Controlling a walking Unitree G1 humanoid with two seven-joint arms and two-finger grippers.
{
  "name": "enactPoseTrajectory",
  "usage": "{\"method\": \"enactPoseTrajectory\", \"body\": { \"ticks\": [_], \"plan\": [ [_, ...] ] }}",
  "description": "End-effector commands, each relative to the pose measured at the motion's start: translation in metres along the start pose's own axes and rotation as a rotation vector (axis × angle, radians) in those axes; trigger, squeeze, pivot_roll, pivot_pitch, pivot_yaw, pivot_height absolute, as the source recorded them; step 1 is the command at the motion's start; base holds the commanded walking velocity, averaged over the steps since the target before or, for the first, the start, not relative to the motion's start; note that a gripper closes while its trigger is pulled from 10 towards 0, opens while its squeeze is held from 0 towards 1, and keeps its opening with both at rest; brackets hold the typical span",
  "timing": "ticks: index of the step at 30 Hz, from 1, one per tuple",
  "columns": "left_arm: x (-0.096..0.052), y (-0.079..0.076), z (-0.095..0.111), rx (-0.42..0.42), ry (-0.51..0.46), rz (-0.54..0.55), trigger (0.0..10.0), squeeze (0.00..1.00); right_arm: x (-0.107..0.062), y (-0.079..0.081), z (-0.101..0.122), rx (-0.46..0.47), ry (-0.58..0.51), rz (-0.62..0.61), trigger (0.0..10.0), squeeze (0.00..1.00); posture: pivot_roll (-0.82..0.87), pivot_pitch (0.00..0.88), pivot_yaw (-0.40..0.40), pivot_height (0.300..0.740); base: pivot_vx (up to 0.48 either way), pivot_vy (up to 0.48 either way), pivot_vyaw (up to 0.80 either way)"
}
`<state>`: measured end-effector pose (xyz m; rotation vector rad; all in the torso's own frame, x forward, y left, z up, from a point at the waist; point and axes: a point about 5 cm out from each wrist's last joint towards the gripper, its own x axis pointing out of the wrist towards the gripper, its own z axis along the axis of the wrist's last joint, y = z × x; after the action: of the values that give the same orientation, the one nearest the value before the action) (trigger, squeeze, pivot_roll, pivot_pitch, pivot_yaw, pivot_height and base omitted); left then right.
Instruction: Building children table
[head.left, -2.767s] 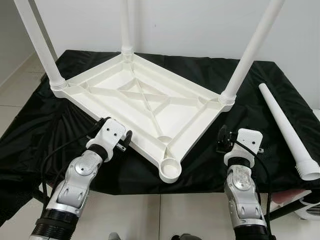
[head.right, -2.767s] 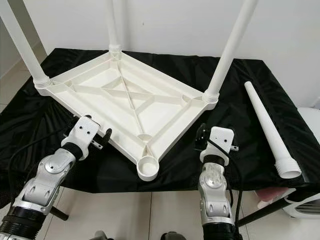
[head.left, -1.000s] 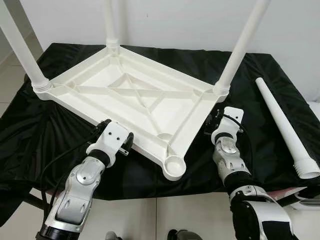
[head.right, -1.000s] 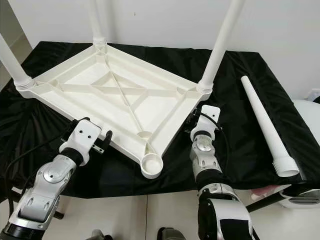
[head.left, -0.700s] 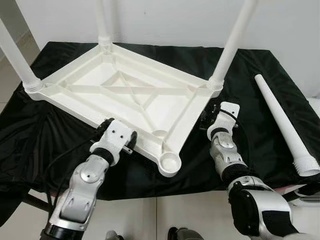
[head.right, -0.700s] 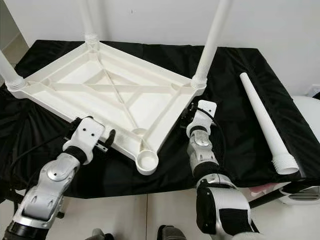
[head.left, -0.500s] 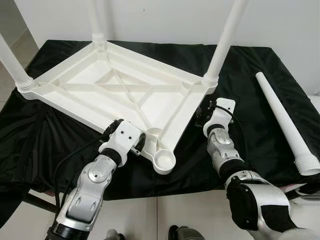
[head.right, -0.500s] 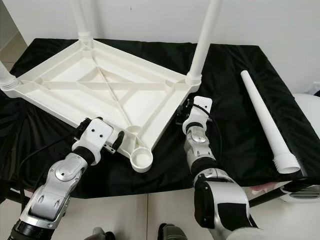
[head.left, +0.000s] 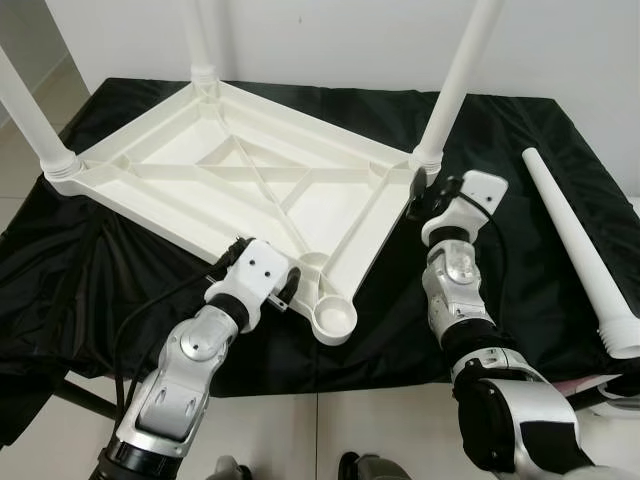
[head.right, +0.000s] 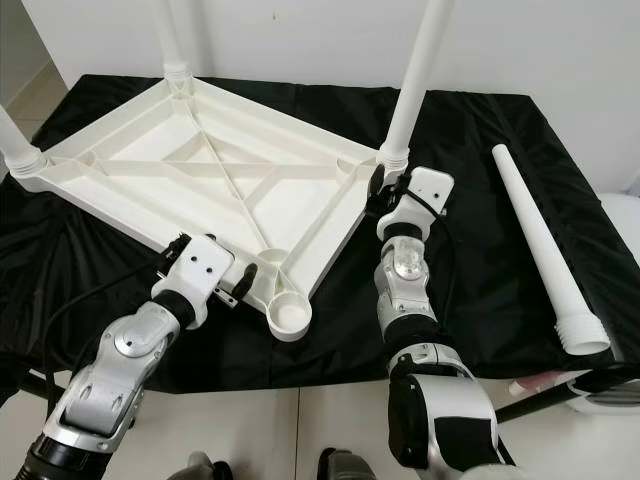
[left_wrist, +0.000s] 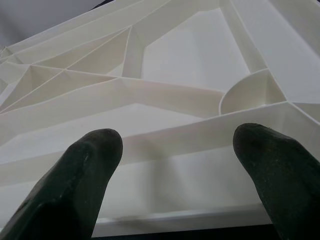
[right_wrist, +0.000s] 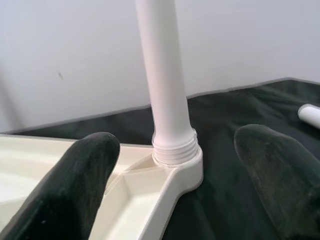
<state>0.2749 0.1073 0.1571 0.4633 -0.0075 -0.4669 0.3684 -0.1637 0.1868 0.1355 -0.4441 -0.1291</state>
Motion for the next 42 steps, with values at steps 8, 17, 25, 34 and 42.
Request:
{"method": "enactPoseTrajectory", "body": {
  "ticks": [8,17,25,34,42],
  "plan": [
    [0.008,-0.016,-0.007,-0.016,0.037,-0.091,10.0,0.00,0.005,-0.011,0.030,-0.003,-0.135,-0.015,10.0,0.00,-0.04,0.104,0.021,0.740,0.000,0.000,0.00],
    [0.020,-0.033,-0.003,-0.019,0.048,-0.183,10.0,0.00,0.010,-0.014,0.053,0.009,-0.201,0.007,10.0,0.00,-0.04,0.112,0.021,0.740,0.000,0.000,0.00],
    [0.025,-0.052,-0.004,-0.007,0.117,-0.323,10.0,0.00,0.013,-0.015,0.065,0.009,-0.228,0.006,10.0,0.00,-0.04,0.115,0.026,0.740,0.000,0.000,0.00],
    [0.024,-0.062,-0.014,-0.016,0.198,-0.392,10.0,0.00,0.013,-0.017,0.071,0.006,-0.233,0.004,10.0,0.00,-0.04,0.119,0.030,0.740,0.000,0.000,0.00],
    [0.033,-0.082,0.000,-0.029,0.168,-0.462,10.0,0.00,0.012,-0.019,0.073,-0.002,-0.227,0.001,10.0,0.00,-0.05,0.123,0.031,0.740,0.000,0.000,0.00]
  ]
}}
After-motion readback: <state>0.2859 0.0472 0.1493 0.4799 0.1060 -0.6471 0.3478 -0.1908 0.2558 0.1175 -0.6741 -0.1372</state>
